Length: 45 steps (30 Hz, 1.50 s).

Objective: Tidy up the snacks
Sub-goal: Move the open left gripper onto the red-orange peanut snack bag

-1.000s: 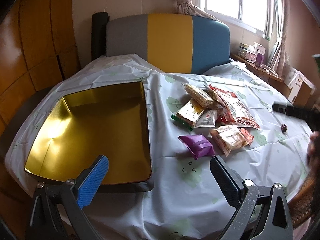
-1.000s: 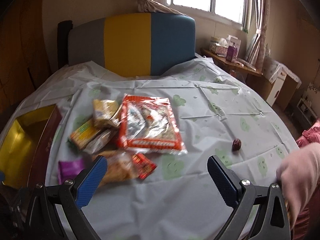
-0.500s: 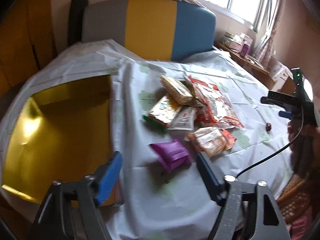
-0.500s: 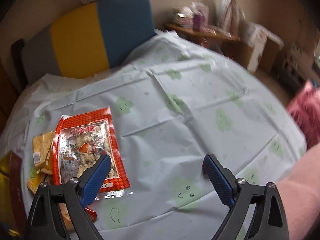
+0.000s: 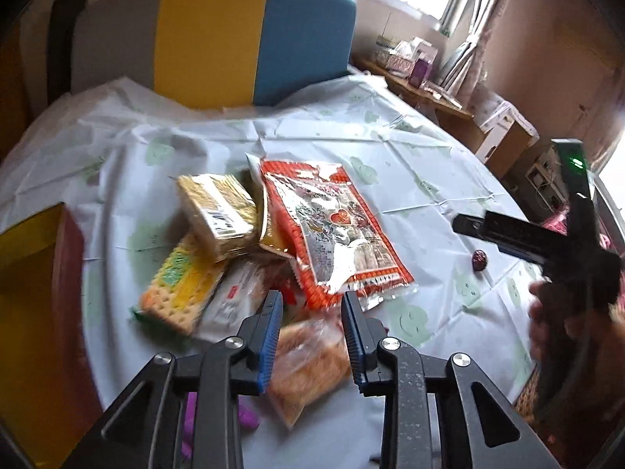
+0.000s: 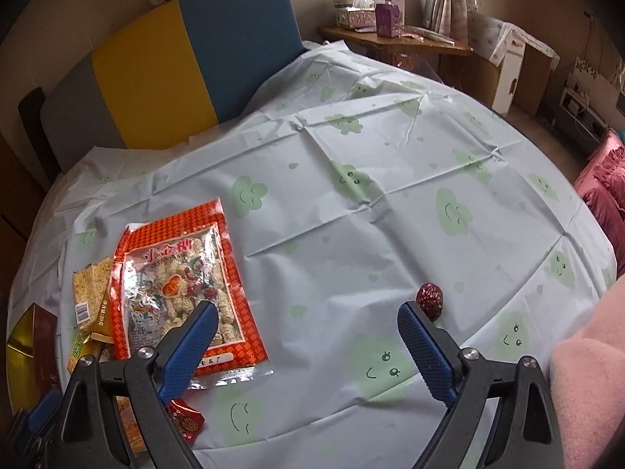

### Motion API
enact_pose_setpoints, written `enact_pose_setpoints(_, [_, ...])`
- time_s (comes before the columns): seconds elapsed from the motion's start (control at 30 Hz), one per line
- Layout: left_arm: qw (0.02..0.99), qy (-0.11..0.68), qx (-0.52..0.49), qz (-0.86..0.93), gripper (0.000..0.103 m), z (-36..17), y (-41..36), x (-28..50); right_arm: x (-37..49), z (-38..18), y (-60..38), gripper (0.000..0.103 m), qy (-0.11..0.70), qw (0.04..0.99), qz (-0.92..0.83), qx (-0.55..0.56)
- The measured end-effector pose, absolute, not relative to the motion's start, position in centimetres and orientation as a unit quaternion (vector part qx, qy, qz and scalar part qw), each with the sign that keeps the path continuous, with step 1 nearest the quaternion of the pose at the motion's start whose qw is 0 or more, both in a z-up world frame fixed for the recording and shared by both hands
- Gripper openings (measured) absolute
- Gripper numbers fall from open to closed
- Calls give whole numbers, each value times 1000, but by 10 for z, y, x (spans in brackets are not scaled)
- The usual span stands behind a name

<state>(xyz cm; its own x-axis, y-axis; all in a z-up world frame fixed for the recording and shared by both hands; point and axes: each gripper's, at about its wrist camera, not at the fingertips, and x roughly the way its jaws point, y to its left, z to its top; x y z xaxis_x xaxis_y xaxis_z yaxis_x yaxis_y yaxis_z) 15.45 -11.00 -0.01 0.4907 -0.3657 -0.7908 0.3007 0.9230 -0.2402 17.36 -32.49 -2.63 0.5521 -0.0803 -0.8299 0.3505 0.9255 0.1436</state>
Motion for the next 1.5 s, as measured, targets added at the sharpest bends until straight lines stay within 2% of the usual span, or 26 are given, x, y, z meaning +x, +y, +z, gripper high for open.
enact_pose_setpoints(0.37, [833, 509, -57, -208, 32, -35, -140, 205, 177, -30, -324, 95, 469, 862, -110, 159])
enact_pose_setpoints(0.4, [830, 514, -59, -210, 29, -39, -142, 208, 178, -31, -324, 95, 470, 862, -108, 159])
enact_pose_setpoints(0.43, [826, 517, -62, -215, 23, -42, -145, 210, 178, -31, -324, 95, 470, 861, -108, 159])
enact_pose_setpoints(0.47, [824, 518, -62, -223, 4, -43, -148, 210, 179, -32, -324, 95, 472, 860, -108, 158])
enact_pose_setpoints(0.5, [823, 515, -60, -231, 2, -44, -152, 209, 180, -33, -325, 94, 476, 858, -112, 157])
enact_pose_setpoints(0.6, [815, 512, -65, -263, 0, -47, -162, 206, 182, -39, -328, 81, 488, 850, -118, 159])
enact_pose_setpoints(0.7, [809, 507, -43, -294, 0, -49, -177, 195, 181, -44, -337, 61, 496, 841, -128, 176])
enact_pose_setpoints(0.8, [816, 501, -28, -287, 0, -47, -183, 195, 178, -44, -348, 60, 490, 837, -133, 202])
enact_pose_setpoints(0.87, [822, 502, -22, -268, 3, -44, -183, 202, 177, -44, -350, 60, 490, 835, -130, 215])
enact_pose_setpoints(0.93, [814, 517, -20, -264, 15, -43, -186, 211, 178, -45, -351, 61, 493, 832, -131, 219])
enact_pose_setpoints(0.97, [811, 527, -10, -255, 43, -44, -188, 214, 178, -46, -350, 61, 495, 830, -131, 221])
enact_pose_setpoints(1.0, [809, 532, -6, -251, 64, -43, -189, 214, 179, -46, -351, 61, 495, 829, -128, 228])
enact_pose_setpoints(1.1, [809, 526, 26, -262, 63, -38, -197, 202, 179, -47, -353, 61, 497, 823, -124, 244])
enact_pose_setpoints(1.13, [795, 540, 7, -276, 62, -39, -195, 200, 179, -48, -354, 61, 498, 821, -124, 248])
enact_pose_setpoints(1.23, [763, 564, -93, -300, 51, -45, -184, 193, 179, -50, -357, 60, 500, 814, -115, 273])
enact_pose_setpoints(1.27, [764, 560, -115, -301, 45, -47, -182, 188, 178, -49, -357, 60, 500, 813, -114, 276])
enact_pose_setpoints(1.5, [770, 553, -158, -277, 43, -66, -166, 161, 176, -46, -356, 60, 496, 816, -104, 278])
